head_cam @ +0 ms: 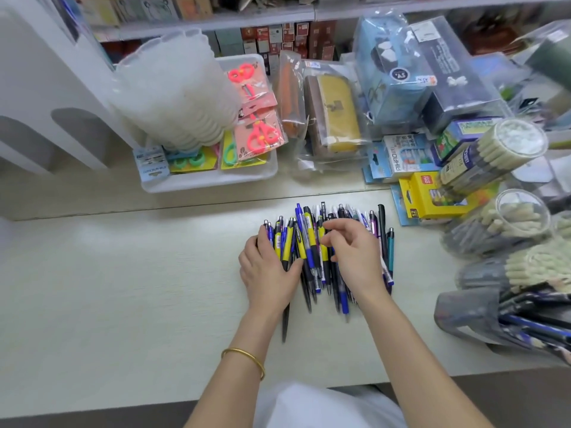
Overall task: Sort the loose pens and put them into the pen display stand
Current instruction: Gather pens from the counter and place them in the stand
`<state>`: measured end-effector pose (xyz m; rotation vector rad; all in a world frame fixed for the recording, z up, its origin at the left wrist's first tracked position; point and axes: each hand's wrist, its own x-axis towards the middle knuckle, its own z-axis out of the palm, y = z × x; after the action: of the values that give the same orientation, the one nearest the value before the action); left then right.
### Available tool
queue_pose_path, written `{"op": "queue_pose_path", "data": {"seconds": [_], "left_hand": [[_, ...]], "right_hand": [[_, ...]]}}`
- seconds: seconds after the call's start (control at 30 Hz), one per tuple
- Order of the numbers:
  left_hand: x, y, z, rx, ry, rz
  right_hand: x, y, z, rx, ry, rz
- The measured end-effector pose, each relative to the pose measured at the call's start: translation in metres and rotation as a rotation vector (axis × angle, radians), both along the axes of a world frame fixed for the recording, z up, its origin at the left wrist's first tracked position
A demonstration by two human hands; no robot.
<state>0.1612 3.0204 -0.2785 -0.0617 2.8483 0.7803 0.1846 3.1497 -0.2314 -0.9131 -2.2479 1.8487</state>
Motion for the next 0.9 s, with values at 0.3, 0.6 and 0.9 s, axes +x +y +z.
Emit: {"op": "queue_pose_path", "data": {"seconds": [0.3,0.6,0.9], "left_hand": [[0.000,-0.003,0.000,0.034,-0.030,-0.003],[0.002,0.006,0.001,0.034,-0.030,0.067],[-0.001,0.003,0.004,-0.001,-0.050,0.068]], "right_hand": [[-0.001,-0.007,-0.006,0.324,-0.094,0.337],[-0.001,-0.020,-0.012,0.677,-0.356,0.652],[-0.006,-0.016,-0.014,0.674,-0.377,0.701]]}}
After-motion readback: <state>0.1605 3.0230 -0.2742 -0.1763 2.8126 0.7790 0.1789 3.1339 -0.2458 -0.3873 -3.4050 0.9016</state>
